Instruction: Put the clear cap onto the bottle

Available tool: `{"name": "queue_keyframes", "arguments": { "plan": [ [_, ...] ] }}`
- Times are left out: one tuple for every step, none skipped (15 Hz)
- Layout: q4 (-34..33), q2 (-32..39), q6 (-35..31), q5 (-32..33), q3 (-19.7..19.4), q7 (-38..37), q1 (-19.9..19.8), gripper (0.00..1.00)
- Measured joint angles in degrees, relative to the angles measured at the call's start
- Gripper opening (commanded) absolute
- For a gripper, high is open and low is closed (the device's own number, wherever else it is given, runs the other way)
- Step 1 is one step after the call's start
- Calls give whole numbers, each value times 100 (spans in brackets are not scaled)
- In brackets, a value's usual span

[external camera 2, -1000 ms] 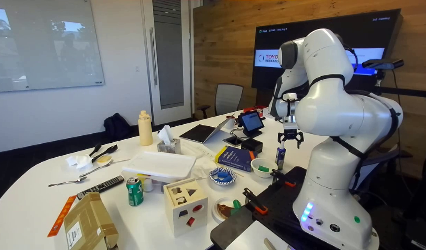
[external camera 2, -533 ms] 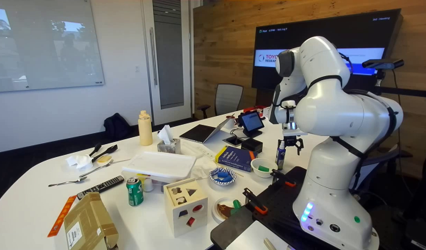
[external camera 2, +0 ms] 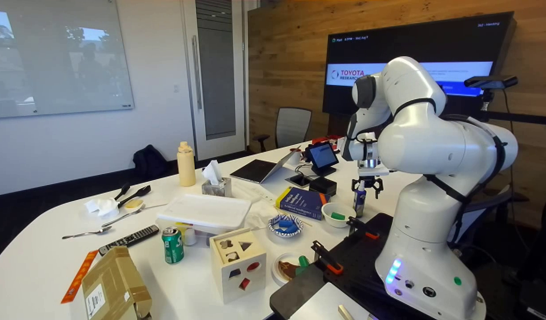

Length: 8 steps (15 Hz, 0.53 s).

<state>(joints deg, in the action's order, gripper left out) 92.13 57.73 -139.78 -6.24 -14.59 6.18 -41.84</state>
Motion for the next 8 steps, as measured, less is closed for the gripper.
{"name": "queue_keyframes", "arguments": {
  "plan": [
    [-151,130,7,0,31,-31,-9,100],
    [-302,258,28,0,64,-98,-19,100],
    [-441,373,46,0,81,-133,-20,78],
    [-577,477,71,0,90,-192,-20,72],
    [-700,564,82,0,93,-214,-21,66],
    [-807,634,91,0,94,-226,-24,56],
    [-907,695,105,0,94,-228,-32,49],
    [-994,741,135,0,94,-228,-45,41]
  ]
}}
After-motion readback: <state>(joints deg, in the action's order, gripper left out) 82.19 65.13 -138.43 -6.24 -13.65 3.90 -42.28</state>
